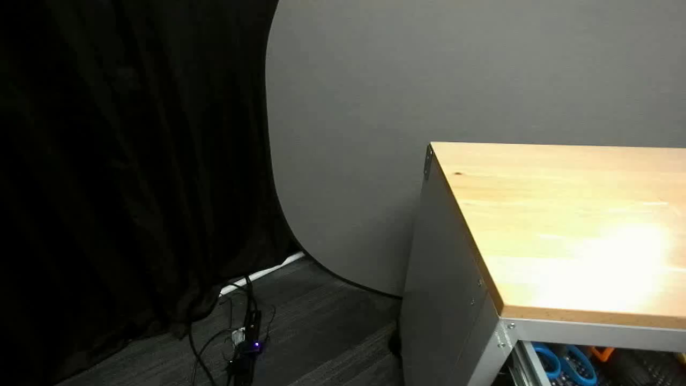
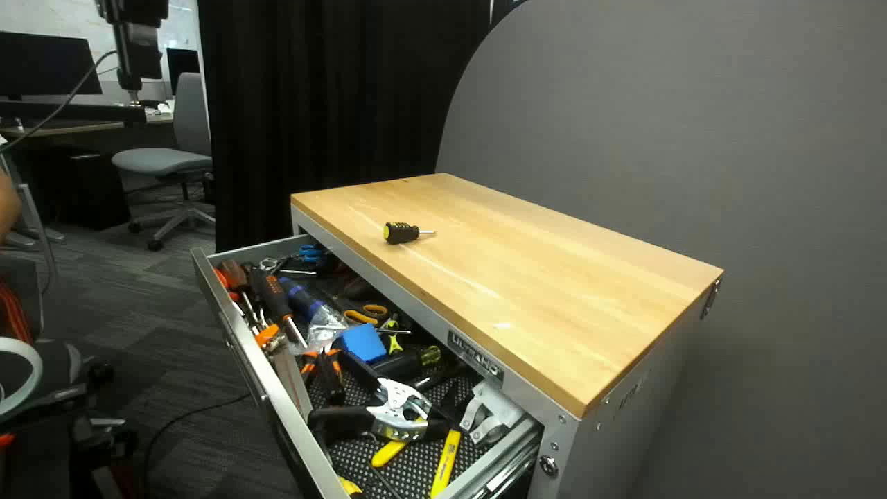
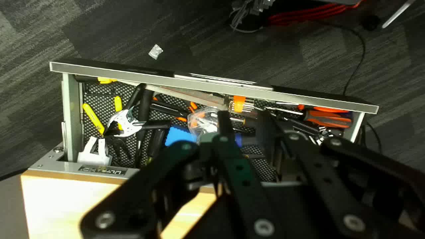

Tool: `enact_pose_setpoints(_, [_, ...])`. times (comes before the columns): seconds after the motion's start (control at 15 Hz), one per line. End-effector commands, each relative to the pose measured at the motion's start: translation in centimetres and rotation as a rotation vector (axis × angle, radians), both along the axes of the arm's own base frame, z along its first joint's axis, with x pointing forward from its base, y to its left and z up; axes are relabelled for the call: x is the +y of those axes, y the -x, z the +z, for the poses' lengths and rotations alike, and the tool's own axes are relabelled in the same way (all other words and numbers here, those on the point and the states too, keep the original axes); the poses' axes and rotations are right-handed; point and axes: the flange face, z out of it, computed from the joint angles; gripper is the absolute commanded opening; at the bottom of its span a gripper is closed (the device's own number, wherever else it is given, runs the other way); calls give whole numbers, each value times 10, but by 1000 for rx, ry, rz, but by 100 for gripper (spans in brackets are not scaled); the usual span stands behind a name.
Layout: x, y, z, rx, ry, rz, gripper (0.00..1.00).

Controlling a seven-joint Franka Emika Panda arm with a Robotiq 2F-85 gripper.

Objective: Put the screwdriver in the drawer then close it

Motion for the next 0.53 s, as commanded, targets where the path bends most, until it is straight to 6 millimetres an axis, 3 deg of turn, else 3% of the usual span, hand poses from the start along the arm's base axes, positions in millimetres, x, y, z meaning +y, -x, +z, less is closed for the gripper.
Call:
enact_pose_setpoints(0.0, [0,-1,3,-4,0,0,27])
enact_pose_setpoints(0.27, [1,-1,9,-18,-2,0,27])
enact_pose_setpoints(0.33, [1,-1,9,-19,-2,0,52])
enact_pose_setpoints(0.47, [6,-17,1,-52,16,-143,60])
